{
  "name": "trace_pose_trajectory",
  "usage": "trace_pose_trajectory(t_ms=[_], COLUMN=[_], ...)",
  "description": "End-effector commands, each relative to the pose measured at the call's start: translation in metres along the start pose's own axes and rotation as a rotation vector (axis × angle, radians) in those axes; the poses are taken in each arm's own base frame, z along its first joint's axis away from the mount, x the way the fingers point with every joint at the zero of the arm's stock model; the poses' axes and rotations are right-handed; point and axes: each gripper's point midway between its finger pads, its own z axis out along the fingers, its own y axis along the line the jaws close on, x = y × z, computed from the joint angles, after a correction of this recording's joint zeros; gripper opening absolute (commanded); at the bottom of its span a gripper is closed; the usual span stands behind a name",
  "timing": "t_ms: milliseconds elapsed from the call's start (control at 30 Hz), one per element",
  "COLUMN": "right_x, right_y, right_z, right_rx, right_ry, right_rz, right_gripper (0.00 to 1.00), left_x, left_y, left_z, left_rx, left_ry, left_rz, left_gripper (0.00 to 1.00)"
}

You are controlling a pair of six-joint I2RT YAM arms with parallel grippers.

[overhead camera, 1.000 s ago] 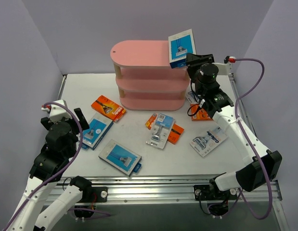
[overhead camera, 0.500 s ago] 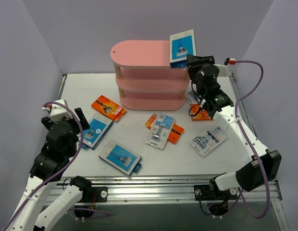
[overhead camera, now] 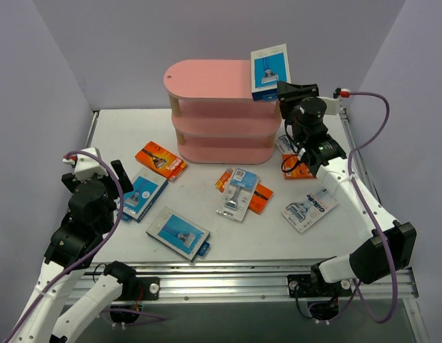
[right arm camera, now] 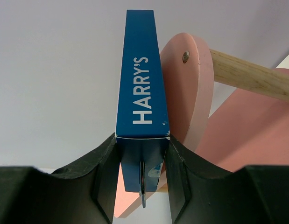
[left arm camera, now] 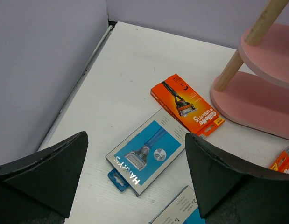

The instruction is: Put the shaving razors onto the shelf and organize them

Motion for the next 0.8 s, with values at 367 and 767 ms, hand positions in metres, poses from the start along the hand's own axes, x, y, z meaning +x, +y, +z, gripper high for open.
trace_pose_trajectory(t_ms=[367, 767], right_x=[0.017, 0.017], right_y=[-0.027, -0.031], right_z=[0.002, 0.0], right_rx=[0.041, 0.046], right_ry=[0.063, 0.068], right_rz=[-0.015, -0.011], right_gripper=[0.0, 0.43], left_x=[-0.009, -0.008], left_y=[-0.005, -0.006], left_z=[0.001, 0.001], left_rx=[0.02, 0.025], left_ry=[-0.028, -0.027], left_rz=[-0.024, -0.024], left_gripper=[0.94, 0.94])
